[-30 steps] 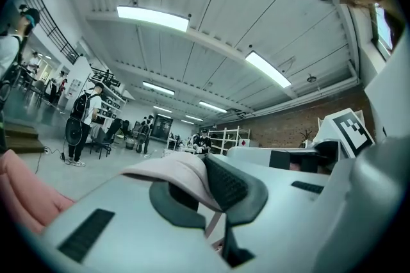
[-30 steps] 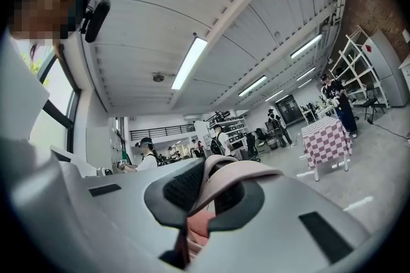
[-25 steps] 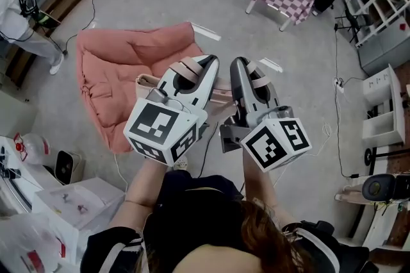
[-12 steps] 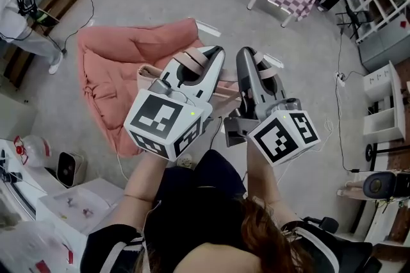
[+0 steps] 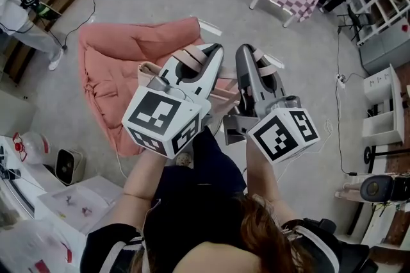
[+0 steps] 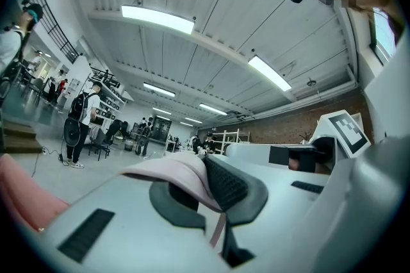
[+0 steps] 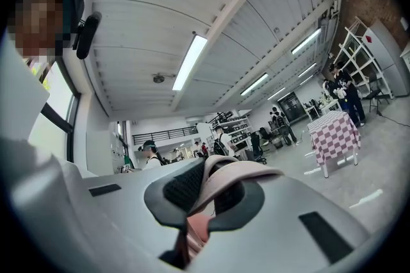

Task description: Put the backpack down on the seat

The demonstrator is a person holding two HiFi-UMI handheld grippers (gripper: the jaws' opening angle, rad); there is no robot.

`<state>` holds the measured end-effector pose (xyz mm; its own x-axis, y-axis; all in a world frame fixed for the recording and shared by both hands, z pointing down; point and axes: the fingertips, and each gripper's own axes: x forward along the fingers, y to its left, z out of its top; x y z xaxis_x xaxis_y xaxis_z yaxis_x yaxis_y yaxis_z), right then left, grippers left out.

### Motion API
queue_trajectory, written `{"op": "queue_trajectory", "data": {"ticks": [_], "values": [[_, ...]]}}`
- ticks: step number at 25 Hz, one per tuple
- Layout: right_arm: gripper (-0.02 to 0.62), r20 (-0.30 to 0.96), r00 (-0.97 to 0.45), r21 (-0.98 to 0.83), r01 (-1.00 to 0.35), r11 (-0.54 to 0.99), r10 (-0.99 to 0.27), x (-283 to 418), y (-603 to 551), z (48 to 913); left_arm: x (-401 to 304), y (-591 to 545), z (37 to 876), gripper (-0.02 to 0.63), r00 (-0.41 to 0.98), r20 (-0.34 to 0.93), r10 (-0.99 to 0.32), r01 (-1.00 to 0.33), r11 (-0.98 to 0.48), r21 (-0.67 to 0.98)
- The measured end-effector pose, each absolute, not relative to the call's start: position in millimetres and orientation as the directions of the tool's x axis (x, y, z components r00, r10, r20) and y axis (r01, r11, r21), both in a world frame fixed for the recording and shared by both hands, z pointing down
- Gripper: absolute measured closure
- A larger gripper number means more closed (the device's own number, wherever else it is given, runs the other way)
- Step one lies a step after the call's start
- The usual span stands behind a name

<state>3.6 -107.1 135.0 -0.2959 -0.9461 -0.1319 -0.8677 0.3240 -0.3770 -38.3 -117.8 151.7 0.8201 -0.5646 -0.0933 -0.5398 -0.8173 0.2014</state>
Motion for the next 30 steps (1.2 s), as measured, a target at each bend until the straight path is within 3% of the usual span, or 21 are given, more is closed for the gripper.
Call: {"op": "queue_trajectory", "data": {"ticks": [30], "values": [[0.554,-0.041,-0.39,-0.465,-0.808,0.363,-0.92,95,-294,179,53,-301,195,0.588,0.788,-0.009,-0.616,-0.583,-0.751,0.311]]}}
